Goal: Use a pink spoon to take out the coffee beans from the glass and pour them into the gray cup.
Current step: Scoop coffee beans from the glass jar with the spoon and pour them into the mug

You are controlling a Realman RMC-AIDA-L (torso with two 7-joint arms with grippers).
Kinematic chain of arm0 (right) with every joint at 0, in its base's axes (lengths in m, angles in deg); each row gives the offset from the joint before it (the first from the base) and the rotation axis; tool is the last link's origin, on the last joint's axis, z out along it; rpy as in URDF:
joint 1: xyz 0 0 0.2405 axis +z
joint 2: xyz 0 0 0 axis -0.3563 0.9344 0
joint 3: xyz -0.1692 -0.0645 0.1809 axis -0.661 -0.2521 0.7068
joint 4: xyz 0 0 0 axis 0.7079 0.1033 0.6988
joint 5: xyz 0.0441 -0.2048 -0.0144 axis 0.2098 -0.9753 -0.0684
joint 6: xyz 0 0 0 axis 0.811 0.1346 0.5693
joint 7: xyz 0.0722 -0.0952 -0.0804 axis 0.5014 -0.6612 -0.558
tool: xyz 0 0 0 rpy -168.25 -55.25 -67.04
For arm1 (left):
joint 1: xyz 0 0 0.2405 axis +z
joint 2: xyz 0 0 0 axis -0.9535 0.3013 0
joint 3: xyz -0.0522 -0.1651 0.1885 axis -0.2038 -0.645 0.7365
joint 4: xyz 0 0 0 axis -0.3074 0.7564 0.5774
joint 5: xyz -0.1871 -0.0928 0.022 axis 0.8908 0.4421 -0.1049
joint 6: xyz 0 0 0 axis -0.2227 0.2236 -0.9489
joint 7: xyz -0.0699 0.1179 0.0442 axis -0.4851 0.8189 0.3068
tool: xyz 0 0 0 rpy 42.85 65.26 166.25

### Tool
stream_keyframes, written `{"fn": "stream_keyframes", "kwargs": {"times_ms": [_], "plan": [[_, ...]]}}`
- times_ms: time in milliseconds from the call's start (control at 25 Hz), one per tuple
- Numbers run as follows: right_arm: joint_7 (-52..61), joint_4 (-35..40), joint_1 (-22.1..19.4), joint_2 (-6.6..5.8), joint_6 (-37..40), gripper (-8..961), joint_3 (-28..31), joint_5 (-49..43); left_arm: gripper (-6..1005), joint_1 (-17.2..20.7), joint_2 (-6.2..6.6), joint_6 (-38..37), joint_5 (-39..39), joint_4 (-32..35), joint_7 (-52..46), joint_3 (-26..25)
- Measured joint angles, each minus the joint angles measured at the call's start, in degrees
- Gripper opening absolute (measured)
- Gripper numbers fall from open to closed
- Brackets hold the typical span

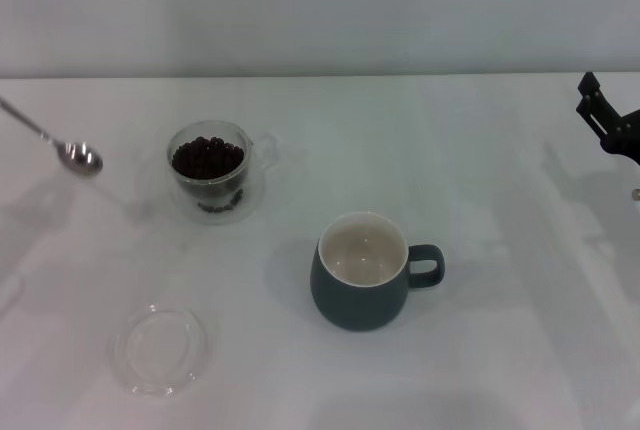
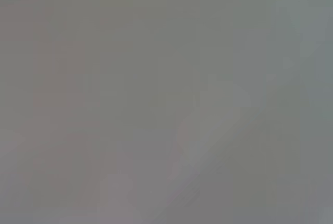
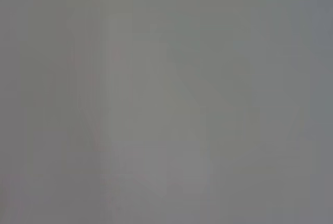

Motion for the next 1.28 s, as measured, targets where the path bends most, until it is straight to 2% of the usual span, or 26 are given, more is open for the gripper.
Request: {"fn": "stream_keyframes", "kwargs": {"times_ms": [120, 280, 520, 680, 920, 1080, 1120, 1280], "plan": [[0.0, -0.1, 0.0, 0.0, 0.2, 875, 0.0, 0.0, 135, -2.1, -0.58, -5.4, 1.6, -0.2, 0.3, 0.2], [0.0, -0.6, 0.1, 0.01, 0.3, 875, 0.1, 0.0, 135, -6.2, -0.64, -12.9, 0.9, -0.5, 1.6, 0.6], [-0.1, -0.6, 0.8, 0.0, 0.4, 875, 3.8, 0.0, 136, -11.5, 0.44, -19.4, -0.4, -2.0, 2.0, 1.0], [-0.1, -0.5, 1.7, 0.01, 0.5, 874, 7.7, 0.0, 136, -12.4, 1.09, -20.3, -0.5, -1.9, 1.9, 1.3], [-0.1, -0.1, 3.0, -0.23, 1.2, 874, 11.4, 0.0, 135, -12.7, 0.74, -20.6, -0.2, -2.5, 1.5, 1.1], [0.0, 1.3, 4.0, -0.42, 1.2, 875, 12.0, 0.0, 135, -12.7, 0.49, -20.6, -1.2, -2.8, 1.5, 2.7], [0.0, 1.5, 4.1, -0.48, 1.2, 875, 12.0, 0.0, 135, -12.8, 0.46, -20.7, -1.9, -2.7, 1.7, 5.4], [0.1, 2.2, 4.1, -0.69, 0.8, 875, 12.7, 0.0, 135, -13.1, 0.4, -20.8, -2.0, -2.3, 2.8, 8.6]]}}
